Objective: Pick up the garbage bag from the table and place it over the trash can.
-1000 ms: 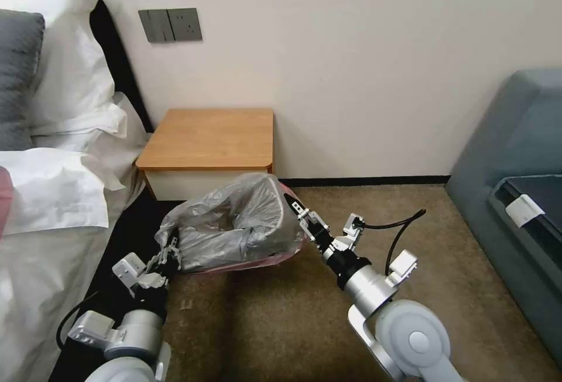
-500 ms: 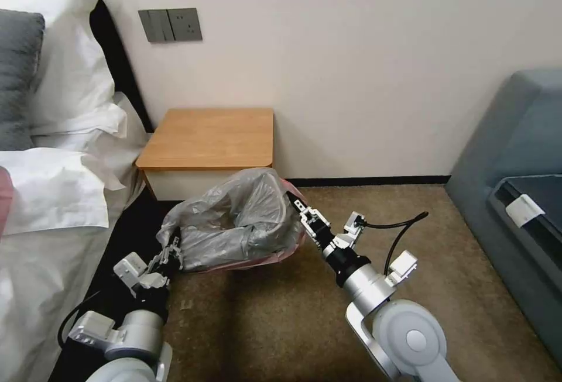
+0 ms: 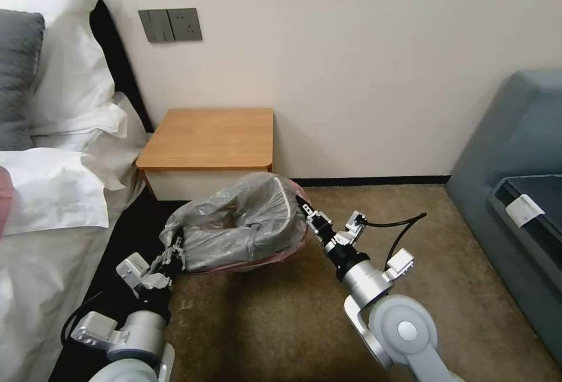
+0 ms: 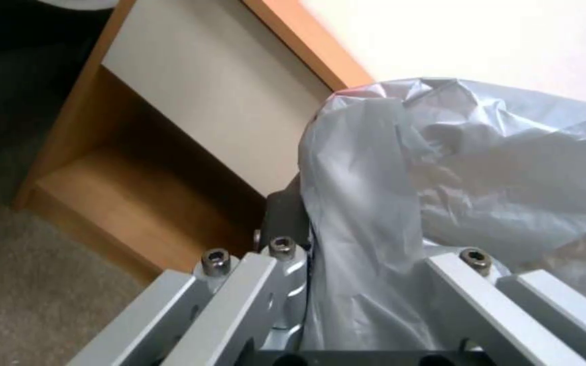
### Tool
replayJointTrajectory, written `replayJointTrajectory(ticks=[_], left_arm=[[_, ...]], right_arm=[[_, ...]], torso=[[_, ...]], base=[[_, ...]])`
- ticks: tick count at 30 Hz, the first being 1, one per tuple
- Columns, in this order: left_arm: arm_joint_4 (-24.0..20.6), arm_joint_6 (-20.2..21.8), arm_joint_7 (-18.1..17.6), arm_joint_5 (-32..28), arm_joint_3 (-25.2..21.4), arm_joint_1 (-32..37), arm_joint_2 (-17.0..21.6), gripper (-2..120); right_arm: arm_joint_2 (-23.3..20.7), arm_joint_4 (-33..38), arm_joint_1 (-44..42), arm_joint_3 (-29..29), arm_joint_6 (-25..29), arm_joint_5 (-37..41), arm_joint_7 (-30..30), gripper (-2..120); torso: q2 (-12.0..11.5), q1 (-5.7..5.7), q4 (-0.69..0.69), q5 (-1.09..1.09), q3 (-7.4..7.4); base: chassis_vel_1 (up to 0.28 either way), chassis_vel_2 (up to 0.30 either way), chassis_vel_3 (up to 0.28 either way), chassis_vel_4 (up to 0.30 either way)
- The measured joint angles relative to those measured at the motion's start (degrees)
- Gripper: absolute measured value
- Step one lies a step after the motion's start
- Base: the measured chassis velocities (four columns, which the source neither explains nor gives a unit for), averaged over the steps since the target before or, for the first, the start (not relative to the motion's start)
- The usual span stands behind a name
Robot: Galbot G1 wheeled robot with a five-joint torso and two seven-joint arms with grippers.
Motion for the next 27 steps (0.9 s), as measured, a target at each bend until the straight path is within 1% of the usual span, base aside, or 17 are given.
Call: replayJointTrajectory(ticks=[5, 9, 14, 23, 24, 25, 27], left_arm=[[0.1, 0.6, 1.6, 1.2, 0.2, 0.4, 0.3, 8], [0.2, 0.6, 2.5, 1.9, 0.4, 0.5, 0.2, 8], [0.2, 0.6, 2.5, 0.9, 0.0, 0.2, 0.2, 8], [0.3, 0.3, 2.4, -0.9, -0.5, -0.4, -0.1, 8], [0.5, 0.3, 2.4, -0.8, -0.7, -0.6, -0.1, 8], [0.5, 0.3, 2.4, -0.8, -0.7, -0.6, -0.1, 8], [1.0, 0.1, 2.2, -0.4, -1.3, -0.9, 0.0, 8]], right_arm=[[-0.6, -1.4, 2.0, -1.0, -0.7, -2.4, 0.5, 0], [-1.5, -2.4, 3.6, -1.5, -2.3, -3.4, 3.0, 0], [-2.9, -3.1, 3.0, -1.5, -4.1, -5.1, 5.8, 0], [-4.4, -2.3, 1.6, -1.5, -5.2, -8.4, 6.5, 0], [-4.9, -1.3, 1.2, -1.5, -5.2, -8.5, 6.3, 4], [-4.9, -1.3, 1.2, -1.5, -5.2, -8.5, 6.3, 4], [-6.4, 1.2, -0.3, -1.1, -5.2, -9.1, 6.0, 14]], torso=[[0.0, 0.00, 0.00, 0.00, 0.00], [0.0, 0.00, 0.01, 0.00, 0.00], [0.0, 0.00, 0.00, 0.00, 0.00], [0.0, 0.00, 0.00, 0.01, 0.00], [0.0, 0.00, 0.00, 0.00, 0.00], [0.0, 0.00, 0.00, 0.00, 0.00], [0.0, 0.00, 0.01, 0.00, 0.00]], base=[[0.000, 0.000, 0.000, 0.000], [0.000, 0.000, 0.000, 0.000], [0.000, 0.000, 0.000, 0.000], [0.000, 0.000, 0.000, 0.000], [0.000, 0.000, 0.000, 0.000], [0.000, 0.000, 0.000, 0.000], [0.000, 0.000, 0.000, 0.000]])
